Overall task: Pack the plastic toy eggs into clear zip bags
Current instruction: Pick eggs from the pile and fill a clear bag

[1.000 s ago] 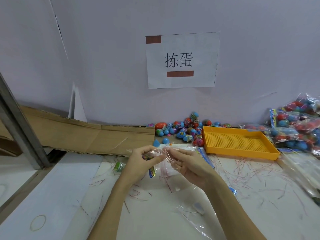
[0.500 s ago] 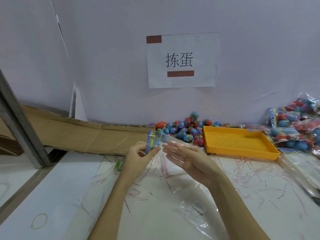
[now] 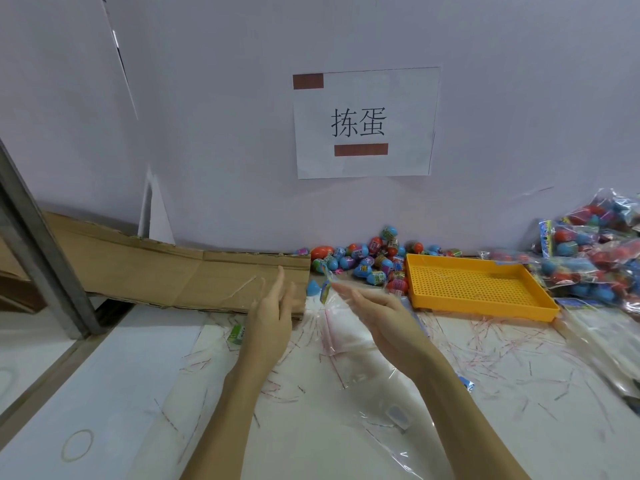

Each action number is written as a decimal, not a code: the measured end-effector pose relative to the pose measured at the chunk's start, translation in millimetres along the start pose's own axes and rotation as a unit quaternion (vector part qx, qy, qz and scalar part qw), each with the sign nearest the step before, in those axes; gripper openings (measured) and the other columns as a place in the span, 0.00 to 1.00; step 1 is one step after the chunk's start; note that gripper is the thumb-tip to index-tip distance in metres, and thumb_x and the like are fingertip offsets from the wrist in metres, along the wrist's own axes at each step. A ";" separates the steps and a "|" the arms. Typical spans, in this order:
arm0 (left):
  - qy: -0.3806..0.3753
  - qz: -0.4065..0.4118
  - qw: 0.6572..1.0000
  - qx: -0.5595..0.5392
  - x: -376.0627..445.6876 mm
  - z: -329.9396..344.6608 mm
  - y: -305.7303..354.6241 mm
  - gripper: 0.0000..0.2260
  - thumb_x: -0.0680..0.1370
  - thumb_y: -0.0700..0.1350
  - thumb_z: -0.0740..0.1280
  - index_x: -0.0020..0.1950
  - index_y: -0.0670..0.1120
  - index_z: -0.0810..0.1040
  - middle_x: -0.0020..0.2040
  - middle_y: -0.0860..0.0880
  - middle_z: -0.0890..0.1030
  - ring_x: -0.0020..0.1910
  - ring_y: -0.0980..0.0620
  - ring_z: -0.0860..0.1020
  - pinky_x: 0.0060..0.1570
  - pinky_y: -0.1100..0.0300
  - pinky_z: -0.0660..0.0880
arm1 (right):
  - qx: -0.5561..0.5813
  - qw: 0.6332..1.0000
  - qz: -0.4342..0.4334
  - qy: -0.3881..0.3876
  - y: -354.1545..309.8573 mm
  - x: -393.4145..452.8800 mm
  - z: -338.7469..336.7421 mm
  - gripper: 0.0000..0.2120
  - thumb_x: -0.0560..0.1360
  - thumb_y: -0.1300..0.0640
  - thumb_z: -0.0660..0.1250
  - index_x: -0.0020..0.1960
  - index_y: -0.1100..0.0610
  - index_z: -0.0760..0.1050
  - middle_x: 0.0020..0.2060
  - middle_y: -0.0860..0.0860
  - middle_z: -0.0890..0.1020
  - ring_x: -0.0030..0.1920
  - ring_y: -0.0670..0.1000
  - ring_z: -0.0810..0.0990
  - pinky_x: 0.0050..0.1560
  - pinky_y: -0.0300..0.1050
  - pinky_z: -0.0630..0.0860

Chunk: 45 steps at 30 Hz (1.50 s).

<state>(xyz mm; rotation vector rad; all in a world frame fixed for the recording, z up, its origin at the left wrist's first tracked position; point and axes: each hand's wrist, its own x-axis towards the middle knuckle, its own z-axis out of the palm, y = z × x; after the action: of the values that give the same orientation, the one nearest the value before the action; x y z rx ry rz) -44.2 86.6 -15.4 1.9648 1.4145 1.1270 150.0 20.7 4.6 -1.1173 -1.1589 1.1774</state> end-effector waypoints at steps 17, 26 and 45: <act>0.038 0.382 0.900 0.208 -6.8 20.7 8.5 0.30 0.67 0.40 0.83 0.68 0.45 0.81 0.44 0.51 0.86 0.49 0.48 0.82 0.66 0.53 0.68 | -0.282 0.953 -0.103 -0.047 3.0 -4.6 17.7 0.11 0.82 0.58 0.65 0.51 0.53 0.87 0.39 0.51 0.87 0.36 0.45 0.80 0.40 0.39 0.75; -0.008 0.202 0.961 0.189 -4.2 6.2 -4.4 0.12 0.79 0.49 0.73 0.60 0.46 0.84 0.38 0.48 0.86 0.78 0.44 0.67 0.64 0.51 0.72 | -0.242 0.955 -0.170 0.038 2.9 -0.1 14.4 0.08 0.81 0.56 0.68 0.55 0.48 0.85 0.44 0.43 0.88 0.48 0.46 0.87 0.52 0.43 0.83; -0.041 -0.010 0.991 -0.128 4.2 2.9 -3.2 0.13 0.72 0.56 0.79 0.54 0.59 0.80 0.42 0.56 0.86 0.40 0.54 0.85 0.46 0.49 0.84 | -0.763 0.623 0.006 0.170 -8.2 54.0 -55.0 0.09 0.81 0.59 0.64 0.60 0.52 0.77 0.57 0.50 0.81 0.59 0.54 0.74 0.61 0.47 0.68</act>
<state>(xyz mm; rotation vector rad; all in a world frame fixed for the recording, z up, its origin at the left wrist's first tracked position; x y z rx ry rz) -43.0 91.9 -18.0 1.7912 1.1795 1.1429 207.1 72.6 11.8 -2.4061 -1.7795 -0.4258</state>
